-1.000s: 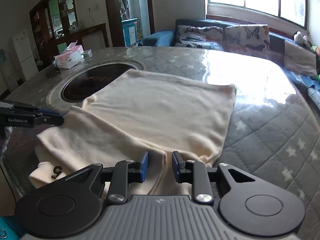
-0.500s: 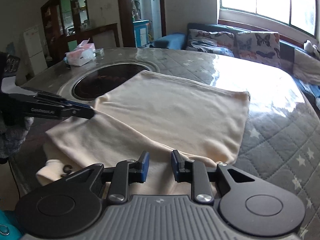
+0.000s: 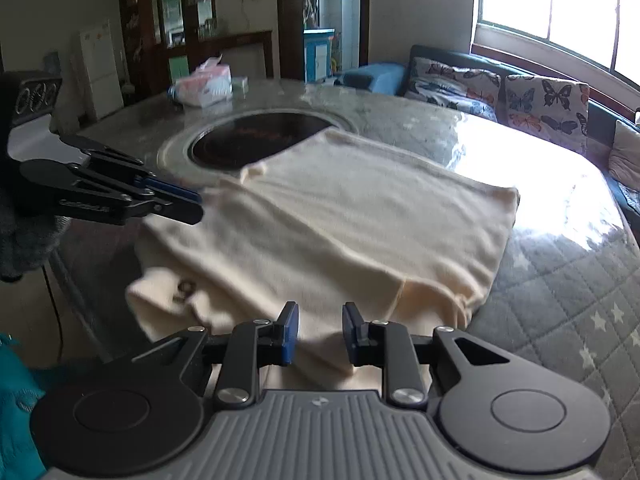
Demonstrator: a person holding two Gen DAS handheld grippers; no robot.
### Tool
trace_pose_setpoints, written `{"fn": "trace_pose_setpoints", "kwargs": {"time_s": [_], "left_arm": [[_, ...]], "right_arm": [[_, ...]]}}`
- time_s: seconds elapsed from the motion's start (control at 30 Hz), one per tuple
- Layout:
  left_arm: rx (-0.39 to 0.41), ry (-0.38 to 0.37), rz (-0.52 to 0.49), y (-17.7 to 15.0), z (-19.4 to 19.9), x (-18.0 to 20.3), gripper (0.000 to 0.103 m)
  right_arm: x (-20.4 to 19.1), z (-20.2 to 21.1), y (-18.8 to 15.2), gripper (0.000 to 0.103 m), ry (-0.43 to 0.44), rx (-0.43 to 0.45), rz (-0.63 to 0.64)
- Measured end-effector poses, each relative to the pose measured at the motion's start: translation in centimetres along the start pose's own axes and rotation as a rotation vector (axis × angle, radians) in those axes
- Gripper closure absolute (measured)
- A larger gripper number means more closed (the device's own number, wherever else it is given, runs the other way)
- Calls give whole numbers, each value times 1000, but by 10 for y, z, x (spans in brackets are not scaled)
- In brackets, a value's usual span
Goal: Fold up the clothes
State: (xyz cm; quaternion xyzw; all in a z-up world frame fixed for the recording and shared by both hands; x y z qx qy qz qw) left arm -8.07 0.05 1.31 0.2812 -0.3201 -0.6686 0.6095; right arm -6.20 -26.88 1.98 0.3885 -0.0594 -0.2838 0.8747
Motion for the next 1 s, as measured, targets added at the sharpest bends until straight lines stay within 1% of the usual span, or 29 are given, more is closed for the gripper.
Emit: {"fn": "trace_pose_setpoints", "kwargs": {"time_s": [0.07,0.2,0.33,0.4,0.47,0.5,0.53,0.6,0.67,0.73,0.77,0.8,0.87,0.93,1.0], "left_arm": [[-18,17,9,-10,0,-4,86],[-19,50,26,-16,9,-18,86],[-20,74,-1,-22,18,-23,86],[-16,85,-40,-23,24,-21,86],[3,72,-99,-25,33,-15,84],[14,63,-135,-26,38,-11,78],[25,53,-171,-28,42,-6,69],[50,32,-251,-32,48,5,63],[63,13,-327,-38,47,16,62],[77,-1,-403,-43,46,28,60],[83,-10,-429,-46,44,33,59],[86,-16,-448,-47,42,37,57],[97,-27,-474,-47,38,43,57],[111,-36,-491,-46,34,47,57],[124,-34,-504,-45,29,51,57]], "right_arm": [[0,0,-5,81,-8,-9,4],[1,7,-9,81,-18,-2,-2],[1,8,-14,80,-25,-9,-5],[0,10,-14,80,-31,-6,-3],[0,15,-13,79,-38,6,-3],[-1,18,-12,78,-42,9,1],[-1,21,-12,78,-47,10,5],[-2,27,-12,78,-54,9,16],[-4,31,-14,77,-57,0,25],[-5,34,-15,70,-61,-12,39],[-7,36,-16,69,-62,-18,47],[-9,38,-18,68,-62,-25,59],[-12,40,-20,66,-60,-35,78],[-16,43,-23,58,-58,-45,97],[-19,46,-26,57,-56,-54,115]]}}
Point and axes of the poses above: each gripper's, at about its wrist camera, not at the fingertips, and z roughly against the way its jaws point, x to its right, y to its top, the point moved 4 cm from there along -z, roughly the way its jaws point, and after that the axes turned 9 degrees about y, right-handed, at the moved point
